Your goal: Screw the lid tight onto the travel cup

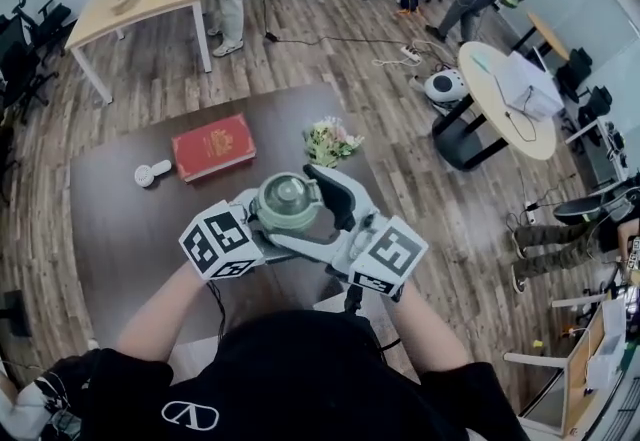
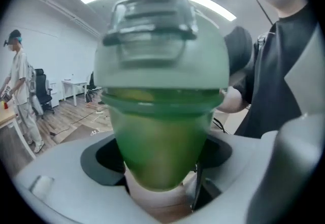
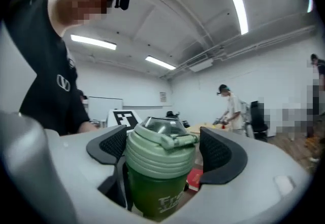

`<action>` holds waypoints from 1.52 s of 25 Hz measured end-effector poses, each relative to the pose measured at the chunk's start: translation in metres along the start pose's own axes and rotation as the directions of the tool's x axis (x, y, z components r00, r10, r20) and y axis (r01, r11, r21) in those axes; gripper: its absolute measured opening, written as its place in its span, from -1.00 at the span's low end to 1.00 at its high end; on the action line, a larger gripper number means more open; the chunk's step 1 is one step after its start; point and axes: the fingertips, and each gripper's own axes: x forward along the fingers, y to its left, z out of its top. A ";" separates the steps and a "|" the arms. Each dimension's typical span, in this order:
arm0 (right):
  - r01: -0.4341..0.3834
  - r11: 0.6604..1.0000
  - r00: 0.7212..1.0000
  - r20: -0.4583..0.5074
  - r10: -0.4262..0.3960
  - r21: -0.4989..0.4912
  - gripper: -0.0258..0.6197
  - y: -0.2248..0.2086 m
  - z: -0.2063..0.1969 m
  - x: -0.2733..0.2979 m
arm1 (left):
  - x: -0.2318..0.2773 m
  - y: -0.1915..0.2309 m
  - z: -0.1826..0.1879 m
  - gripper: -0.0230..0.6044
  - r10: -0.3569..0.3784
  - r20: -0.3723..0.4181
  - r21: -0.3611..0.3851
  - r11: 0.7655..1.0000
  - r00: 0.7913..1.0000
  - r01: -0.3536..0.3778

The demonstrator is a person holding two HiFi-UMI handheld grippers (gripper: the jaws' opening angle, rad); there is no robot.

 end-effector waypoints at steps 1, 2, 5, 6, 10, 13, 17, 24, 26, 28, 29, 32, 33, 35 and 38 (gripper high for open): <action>-0.079 0.997 0.997 -0.012 0.079 -0.013 0.46 0.004 -0.001 -0.001 | 0.001 -0.004 -0.001 0.32 -0.016 -0.017 0.020 1.000 1.000 0.016; -0.133 0.991 0.991 -0.029 0.133 -0.023 0.46 0.007 -0.002 -0.001 | 0.001 -0.005 -0.003 0.32 -0.015 -0.034 0.037 0.999 0.999 0.016; -0.091 0.996 0.995 -0.054 0.089 -0.020 0.46 0.001 -0.005 0.004 | 0.001 0.006 -0.007 0.32 0.061 -0.049 0.044 0.997 0.997 -0.059; -0.025 1.000 0.999 -0.049 0.024 -0.013 0.45 -0.003 -0.005 0.007 | 0.000 0.012 -0.008 0.31 0.095 -0.047 0.039 0.995 0.994 -0.093; 0.237 0.971 0.971 -0.048 -0.236 0.016 0.45 -0.017 -0.011 0.012 | 0.003 0.025 -0.011 0.31 0.177 -0.035 -0.003 0.984 0.984 -0.177; 0.290 0.955 0.956 -0.061 -0.287 0.055 0.45 -0.019 -0.015 0.009 | 0.005 0.022 -0.014 0.32 0.187 -0.029 -0.020 0.982 0.982 -0.188; 0.247 0.968 0.968 -0.051 -0.245 0.035 0.46 -0.017 -0.012 0.008 | 0.006 0.021 -0.011 0.32 0.170 -0.006 -0.044 0.984 0.985 -0.170; 0.323 0.941 0.944 0.038 -0.328 0.097 0.45 -0.039 0.001 -0.038 | -0.025 0.045 -0.016 0.32 0.294 0.074 -0.112 0.952 0.953 -0.285; 0.359 0.922 0.933 -0.019 -0.360 0.143 0.45 -0.052 -0.021 -0.053 | -0.040 0.055 -0.022 0.32 0.360 0.084 -0.109 0.930 0.929 -0.351; 0.404 0.898 0.915 -0.071 -0.398 0.176 0.43 -0.061 -0.045 -0.069 | -0.053 0.063 -0.033 0.33 0.426 0.088 -0.107 0.903 0.901 -0.416; 0.437 0.879 0.900 -0.091 -0.427 0.193 0.35 -0.066 -0.056 -0.078 | -0.059 0.067 -0.039 0.33 0.456 0.089 -0.110 0.888 0.886 -0.446; 0.589 0.780 0.808 -0.126 -0.576 0.211 -0.76 -0.086 -0.083 -0.117 | -0.073 0.070 -0.060 0.33 0.532 0.089 -0.126 0.844 0.842 -0.521; 0.644 0.738 0.764 -0.129 -0.632 0.201 -0.82 -0.093 -0.090 -0.130 | -0.077 0.070 -0.068 0.33 0.557 0.088 -0.128 0.829 0.826 -0.545; 0.708 0.682 0.705 -0.132 -0.697 0.183 -0.84 -0.102 -0.105 -0.150 | -0.085 0.070 -0.083 0.33 0.600 0.084 -0.132 0.798 0.796 -0.588; 0.738 0.650 0.674 -0.140 -0.725 0.182 -0.85 -0.107 -0.120 -0.167 | -0.095 0.071 -0.103 0.33 0.641 0.065 -0.159 0.764 0.765 -0.626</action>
